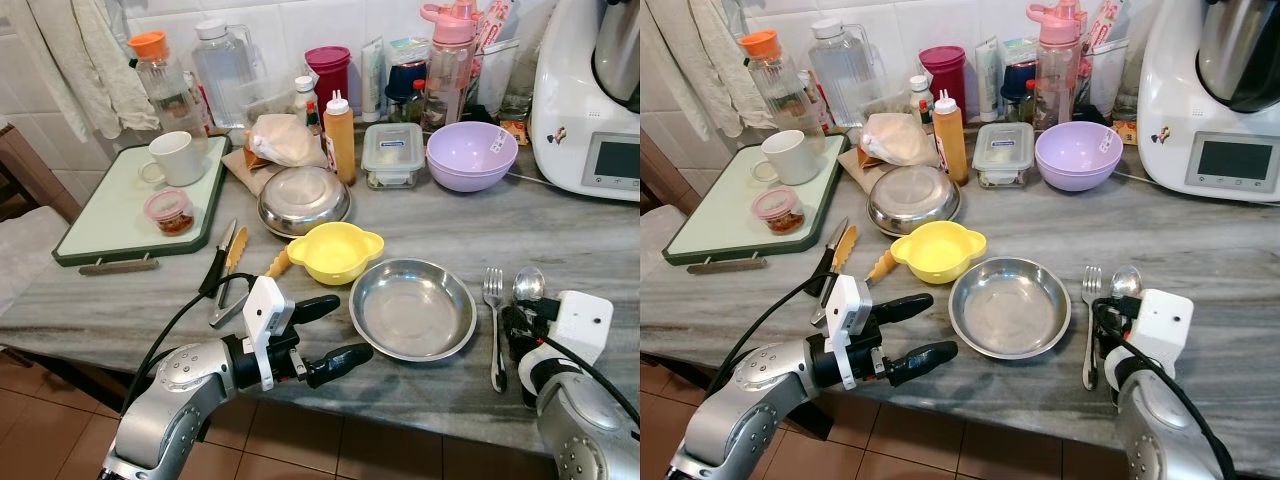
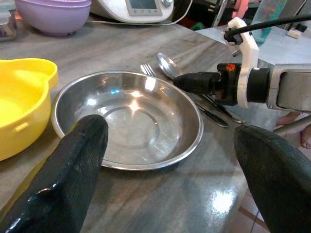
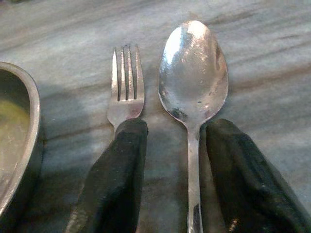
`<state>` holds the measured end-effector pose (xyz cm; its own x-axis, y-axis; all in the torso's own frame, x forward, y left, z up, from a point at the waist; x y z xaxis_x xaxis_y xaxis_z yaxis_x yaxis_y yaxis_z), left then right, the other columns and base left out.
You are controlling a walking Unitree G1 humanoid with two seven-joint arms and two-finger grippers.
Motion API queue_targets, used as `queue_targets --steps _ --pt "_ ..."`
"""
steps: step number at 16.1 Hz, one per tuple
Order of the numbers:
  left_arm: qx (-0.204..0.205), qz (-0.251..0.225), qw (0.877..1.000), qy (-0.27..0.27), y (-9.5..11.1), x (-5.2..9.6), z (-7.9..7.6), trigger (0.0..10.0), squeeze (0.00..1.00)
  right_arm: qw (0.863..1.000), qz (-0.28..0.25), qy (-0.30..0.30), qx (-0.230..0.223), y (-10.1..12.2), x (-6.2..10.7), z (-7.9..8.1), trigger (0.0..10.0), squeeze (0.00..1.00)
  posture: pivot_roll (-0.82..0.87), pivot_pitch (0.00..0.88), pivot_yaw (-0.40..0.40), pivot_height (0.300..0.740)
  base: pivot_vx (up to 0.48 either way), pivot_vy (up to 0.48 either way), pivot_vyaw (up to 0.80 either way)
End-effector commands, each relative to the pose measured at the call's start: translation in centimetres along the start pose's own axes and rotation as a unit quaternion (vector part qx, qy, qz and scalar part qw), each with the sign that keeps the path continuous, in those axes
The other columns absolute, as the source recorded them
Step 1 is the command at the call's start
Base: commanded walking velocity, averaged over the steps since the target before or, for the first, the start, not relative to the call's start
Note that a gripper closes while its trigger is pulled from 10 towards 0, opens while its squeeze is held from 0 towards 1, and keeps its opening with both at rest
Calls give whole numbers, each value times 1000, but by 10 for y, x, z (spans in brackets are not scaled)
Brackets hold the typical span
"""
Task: Setting the table
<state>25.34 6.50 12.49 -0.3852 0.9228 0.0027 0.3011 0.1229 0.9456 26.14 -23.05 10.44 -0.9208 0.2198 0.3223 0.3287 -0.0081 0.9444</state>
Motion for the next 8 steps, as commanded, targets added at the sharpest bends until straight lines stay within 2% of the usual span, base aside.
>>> queue_targets --steps 1,4,8 --pt "-6 1 1000 3 1 2 2 10000 0 1000 -10 2 10 5 1 5 10000 1000 -237 21 125 740 0 0 0" --pt "-9 -4 1000 7 3 1 4 10000 0 997 -65 28 30 23 8 19 10000 1000 -241 19 124 740 0 0 0" --pt "-12 -9 1000 10 5 0 4 10000 0 991 -122 38 48 44 11 29 10000 1000 -240 18 122 740 0 0 0"
Point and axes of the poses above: a point about 5 cm out from each wrist's last joint towards the gripper, its own x axis pointing back from the gripper into the wrist, its own y axis along the axis of the wrist's last joint, z = x × y, the point moved 3 cm from there along -x, pointing out of the wrist towards the gripper, and after that the axes turned 8 degrees about x, right-handed, at the moved point
